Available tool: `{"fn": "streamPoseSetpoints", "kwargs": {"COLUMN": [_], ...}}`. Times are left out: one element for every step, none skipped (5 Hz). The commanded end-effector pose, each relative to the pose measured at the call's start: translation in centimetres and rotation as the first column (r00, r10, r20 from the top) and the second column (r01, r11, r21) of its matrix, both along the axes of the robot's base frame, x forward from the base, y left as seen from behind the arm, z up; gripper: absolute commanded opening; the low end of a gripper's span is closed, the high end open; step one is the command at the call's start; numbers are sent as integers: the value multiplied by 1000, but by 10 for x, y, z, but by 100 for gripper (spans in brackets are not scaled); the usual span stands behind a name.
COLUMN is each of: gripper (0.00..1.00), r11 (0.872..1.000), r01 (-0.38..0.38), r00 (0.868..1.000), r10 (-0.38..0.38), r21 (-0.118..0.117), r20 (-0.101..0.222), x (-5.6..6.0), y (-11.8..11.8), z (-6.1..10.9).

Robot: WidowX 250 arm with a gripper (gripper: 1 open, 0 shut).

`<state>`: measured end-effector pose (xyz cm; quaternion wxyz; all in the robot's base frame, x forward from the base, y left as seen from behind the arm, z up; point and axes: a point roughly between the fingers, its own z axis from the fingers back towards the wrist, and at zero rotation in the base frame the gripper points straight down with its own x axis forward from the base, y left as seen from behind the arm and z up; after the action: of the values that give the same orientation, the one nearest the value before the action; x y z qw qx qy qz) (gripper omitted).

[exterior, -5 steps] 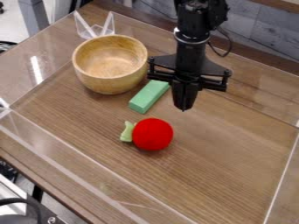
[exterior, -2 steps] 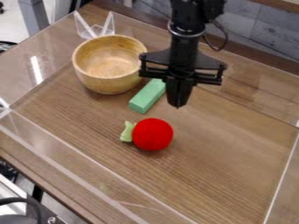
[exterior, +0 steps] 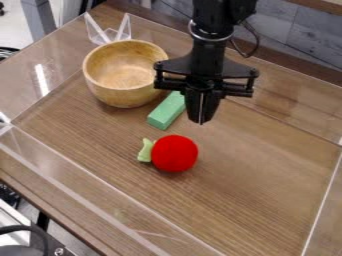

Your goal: Move the red fruit to the right

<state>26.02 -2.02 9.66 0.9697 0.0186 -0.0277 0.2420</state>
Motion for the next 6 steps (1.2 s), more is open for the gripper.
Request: {"fn": "streamPoseSetpoints", "kwargs": {"gripper": [100, 100, 100, 100, 100, 100], "r11": [998, 997, 995, 990, 984, 987], "r01": [58, 77, 98, 125, 158, 140], "r00": [997, 995, 992, 988, 982, 983], "r10": [-57, -76, -94, -118, -147, -129], "r21": [-10, -16, -38, -64, -80, -81], "r20": [56, 61, 79, 98, 121, 128], "x": [5, 3, 3, 1, 7, 12], "y": [-5, -15, -35, -61, -65, -53], "z": [20, 26, 33, 38, 33, 25]}}
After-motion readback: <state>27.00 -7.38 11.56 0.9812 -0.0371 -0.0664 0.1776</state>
